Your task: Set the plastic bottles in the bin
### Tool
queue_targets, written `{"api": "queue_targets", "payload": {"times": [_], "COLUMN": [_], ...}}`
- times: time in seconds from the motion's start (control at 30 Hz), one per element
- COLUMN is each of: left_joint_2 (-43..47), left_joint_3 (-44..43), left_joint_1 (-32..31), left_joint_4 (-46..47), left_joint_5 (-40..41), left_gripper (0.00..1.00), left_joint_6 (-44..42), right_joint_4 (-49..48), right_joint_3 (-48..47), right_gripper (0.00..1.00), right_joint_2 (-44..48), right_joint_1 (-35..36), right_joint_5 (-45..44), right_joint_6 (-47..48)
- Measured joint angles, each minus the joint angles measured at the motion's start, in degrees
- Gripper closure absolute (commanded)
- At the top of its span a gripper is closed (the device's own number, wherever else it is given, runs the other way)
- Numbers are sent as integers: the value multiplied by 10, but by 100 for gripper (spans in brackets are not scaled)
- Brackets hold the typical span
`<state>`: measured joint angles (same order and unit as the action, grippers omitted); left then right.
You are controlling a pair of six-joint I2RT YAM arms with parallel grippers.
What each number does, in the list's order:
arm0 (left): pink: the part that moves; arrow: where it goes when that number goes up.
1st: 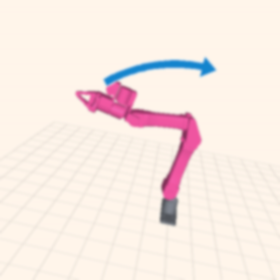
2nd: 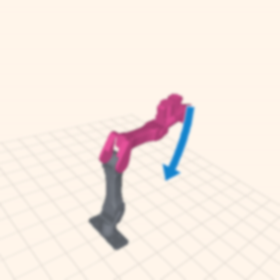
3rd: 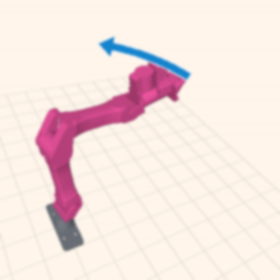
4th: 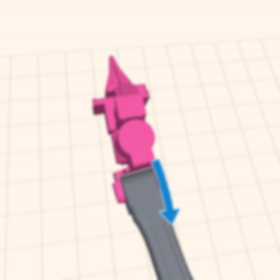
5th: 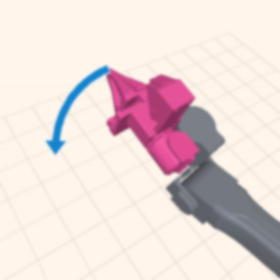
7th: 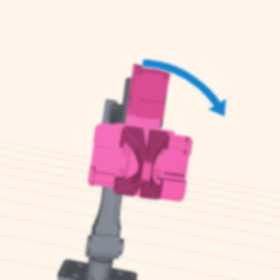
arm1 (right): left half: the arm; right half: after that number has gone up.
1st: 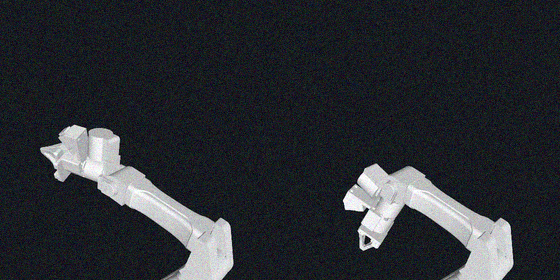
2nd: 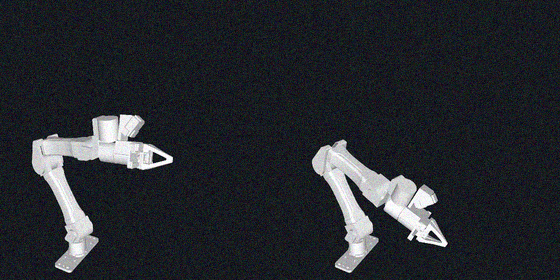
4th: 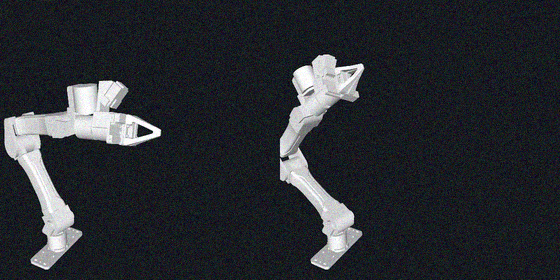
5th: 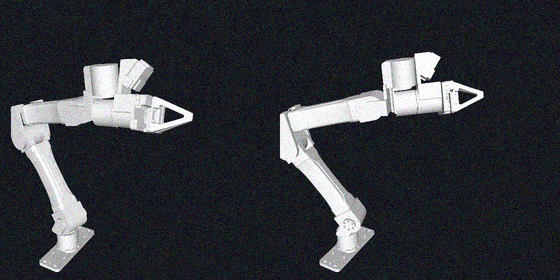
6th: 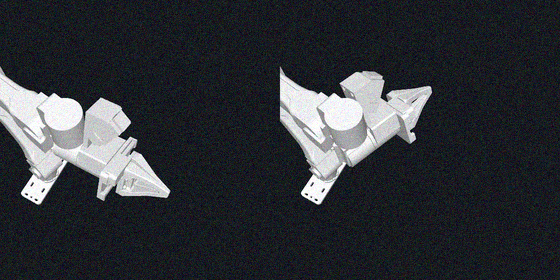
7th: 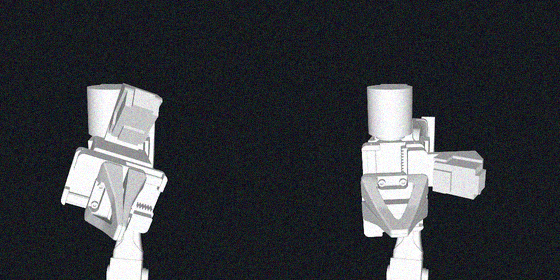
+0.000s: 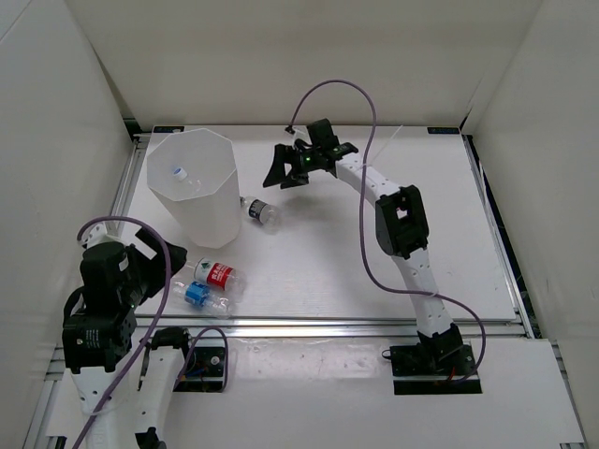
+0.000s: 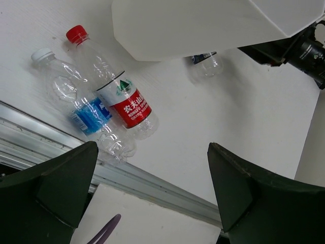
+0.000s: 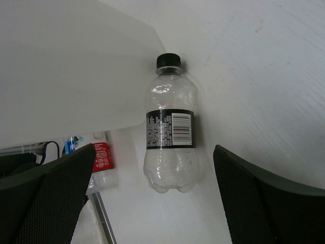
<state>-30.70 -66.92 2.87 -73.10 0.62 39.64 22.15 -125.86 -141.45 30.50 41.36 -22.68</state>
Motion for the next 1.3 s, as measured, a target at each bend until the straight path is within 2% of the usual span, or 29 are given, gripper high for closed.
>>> {"api": "queue_targets", "payload": {"times": [0.2, 0.33, 0.37, 0.4, 0.43, 0.47, 0.5, 0.6, 0.67, 0.7, 0.77, 0.8, 0.93, 1.03, 1.07, 1.13, 1.2, 1.27, 1.3], "left_joint_2": [-1, -1, -1, -1, -1, -1, -1, -1, 2, 5, 10, 13, 24, 30, 33, 37, 38, 33, 28], "left_joint_3": [0, 0, 0, 0, 0, 0, 0, 0, 5, 9, 22, 29, 60, 82, 93, 119, 142, 152, 153], "left_joint_1": [0, 0, 0, 0, 0, 0, 0, 0, 0, 0, 0, 0, 0, 0, 0, 0, 0, 0, 0], "left_joint_4": [-12, -23, -26, -28, -31, -33, -34, -37, -36, -35, -32, -30, -21, -14, -12, -12, -14, -16, -16], "left_joint_5": [0, 3, 5, 5, 5, 5, 7, 10, 12, 14, 17, 19, 37, 55, 61, 66, 70, 70, 70], "left_gripper": [0, 0, 0, 0, 0, 0, 0, 0, 0, 0, 0, 0, 0, 0, 0, 0, 0, 0, 0], "left_joint_6": [-2, -7, -7, -8, -8, -8, -9, -6, -1, 3, 14, 20, 50, 87, 103, 132, 155, 167, 169], "right_joint_4": [-22, -21, -21, -22, -23, -20, -17, 3, 0, -18, -7, 4, 41, 67, 84, 119, 144, 134, 105], "right_joint_3": [-7, 22, 28, 30, 30, 30, 30, 42, 80, 126, 216, 253, 381, 395, 370, 260, 82, -120, -171], "right_gripper": [0, 0, 4, 19, 19, 40, 51, 72, 77, 82, 85, 90, 91, 91, 91, 90, 83, 81, 81], "right_joint_2": [-38, -53, -57, -61, -61, -61, -62, -67, -56, -32, 29, 61, 195, 288, 312, 321, 285, 226, 212], "right_joint_1": [17, 33, 37, 39, 41, 43, 43, 42, 38, 34, 28, 25, 10, 4, 4, 13, 33, 61, 73], "right_joint_5": [43, 50, 52, 61, 64, 64, 66, 78, 105, 112, 106, 93, 32, 1, -8, -18, -38, -42, -43], "right_joint_6": [-23, -31, -33, -40, -40, -41, -37, -37, -46, -48, -45, -44, -51, -66, -71, -76, -77, -85, -93]}}
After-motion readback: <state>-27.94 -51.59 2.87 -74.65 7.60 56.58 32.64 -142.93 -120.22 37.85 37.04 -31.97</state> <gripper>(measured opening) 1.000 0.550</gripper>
